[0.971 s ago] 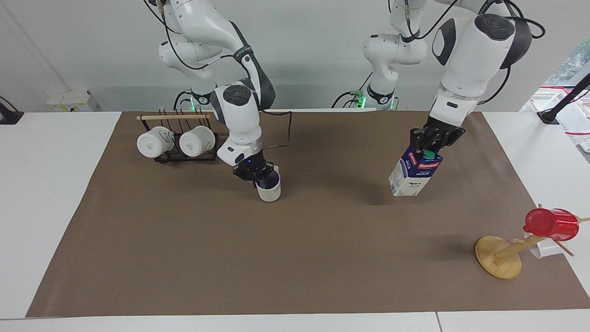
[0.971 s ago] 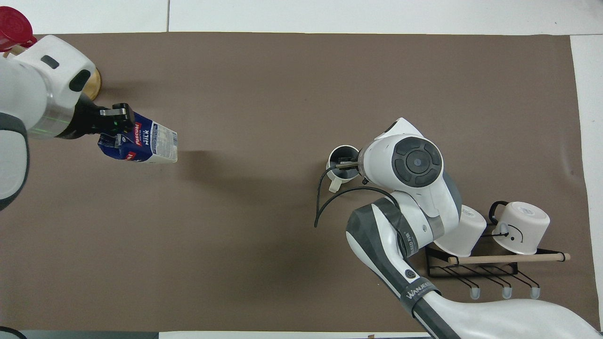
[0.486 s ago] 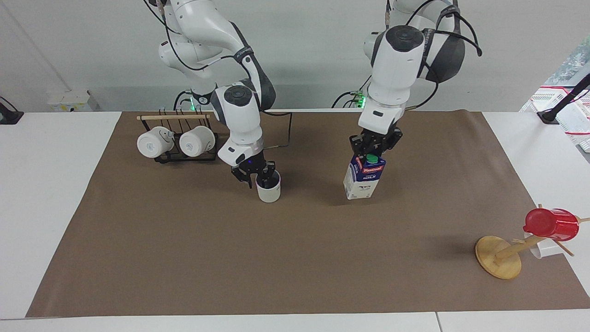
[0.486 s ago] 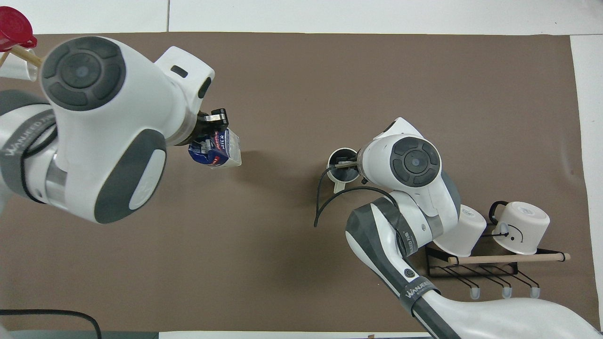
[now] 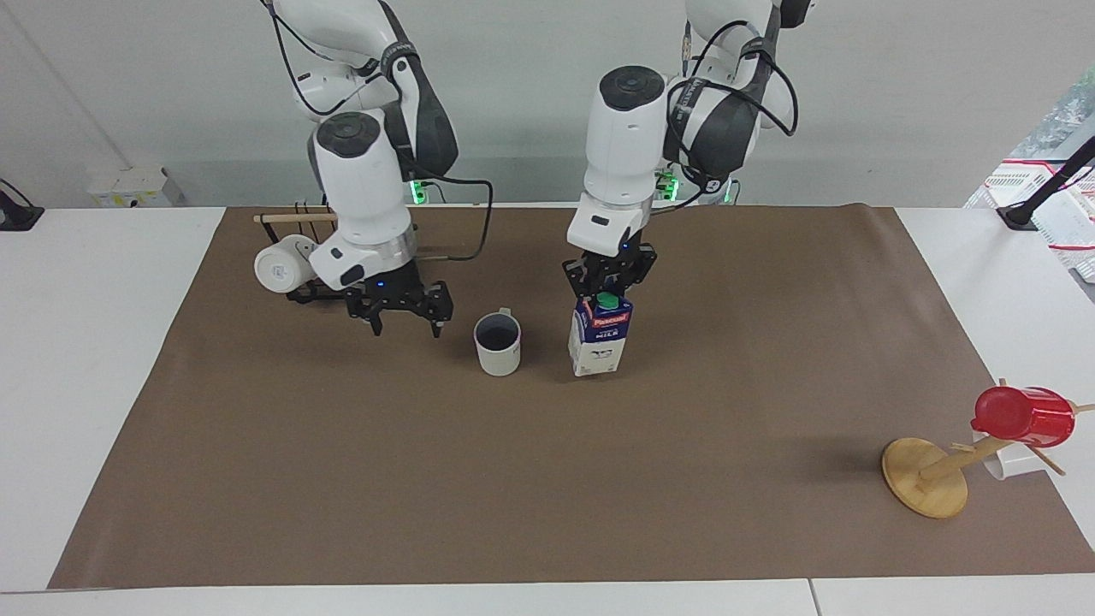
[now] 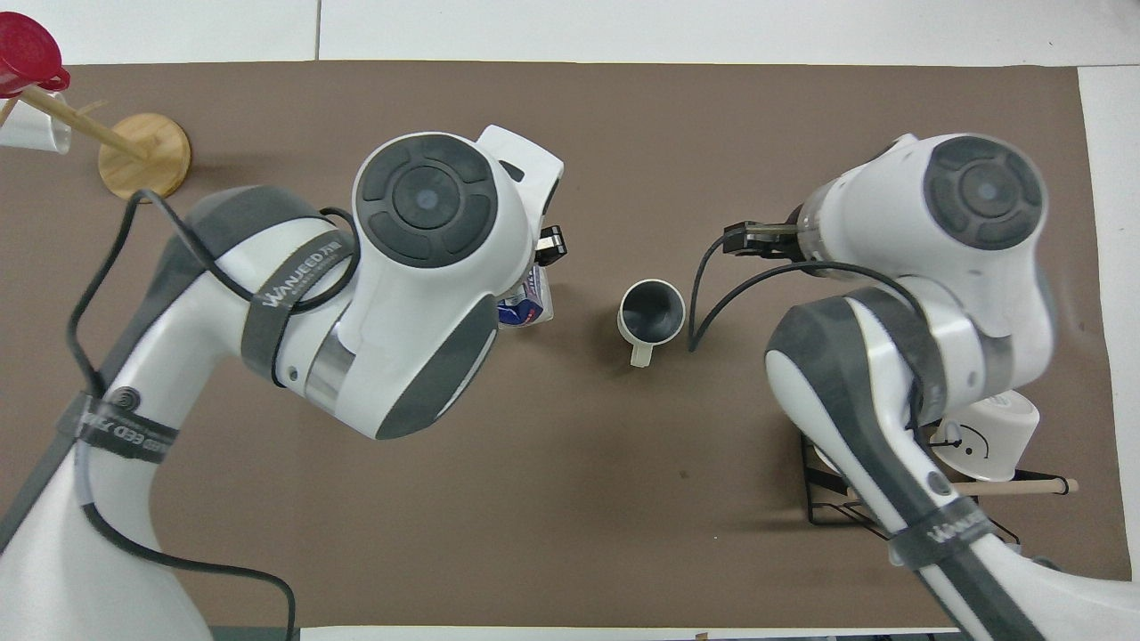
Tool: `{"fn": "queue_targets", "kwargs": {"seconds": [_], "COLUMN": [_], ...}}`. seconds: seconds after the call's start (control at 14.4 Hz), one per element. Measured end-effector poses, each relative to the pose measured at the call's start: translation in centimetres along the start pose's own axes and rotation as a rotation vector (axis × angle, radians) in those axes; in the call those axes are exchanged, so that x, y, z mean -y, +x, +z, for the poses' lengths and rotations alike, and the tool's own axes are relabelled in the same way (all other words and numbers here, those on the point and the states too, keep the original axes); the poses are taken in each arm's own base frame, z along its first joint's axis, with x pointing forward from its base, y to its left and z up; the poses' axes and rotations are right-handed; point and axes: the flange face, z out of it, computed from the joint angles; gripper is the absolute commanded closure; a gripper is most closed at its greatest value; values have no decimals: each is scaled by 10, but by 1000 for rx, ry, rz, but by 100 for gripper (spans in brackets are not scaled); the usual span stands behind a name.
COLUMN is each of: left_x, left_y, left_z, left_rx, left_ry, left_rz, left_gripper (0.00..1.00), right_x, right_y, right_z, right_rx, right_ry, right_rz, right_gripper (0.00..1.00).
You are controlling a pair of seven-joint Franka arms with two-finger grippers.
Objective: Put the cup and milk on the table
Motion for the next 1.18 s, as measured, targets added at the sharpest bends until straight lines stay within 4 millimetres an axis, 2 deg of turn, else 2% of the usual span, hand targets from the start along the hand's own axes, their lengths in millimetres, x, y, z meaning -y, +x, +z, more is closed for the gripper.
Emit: {"fn": "queue_targets", "kwargs": {"seconds": [0.21, 0.28, 0.42, 0.62, 0.76, 0.9, 1.18], "left_x": [-30, -34, -38, -38, -39, -41, -45], "left_y": [-17, -20, -27, -34, -37, -40, -53], "left_z": [11, 11, 11, 15, 17, 18, 27], "left_rx": [-26, -29, -24, -29, -37, -36, -25], "left_ry": [-42, -47, -42, 8, 20, 23, 37], "left_rz": [-14, -11, -4, 15, 25, 30, 51], "left_gripper": [100, 100, 100, 100, 100, 100, 100], "right_x": [-74, -93, -117, -137, -149, -159, -153], "right_y": [10, 7, -3, -14, -17, -15, -7], "right_z": [-43, -54, -73, -106, -137, -156, -144], "right_rx": [16, 23, 47, 99, 140, 168, 199], "right_ry": [-16, -19, -22, -28, -34, -38, -42], "right_rz": [-15, -10, 2, 37, 61, 81, 73], "right_gripper": [0, 0, 0, 0, 0, 0, 0]}}
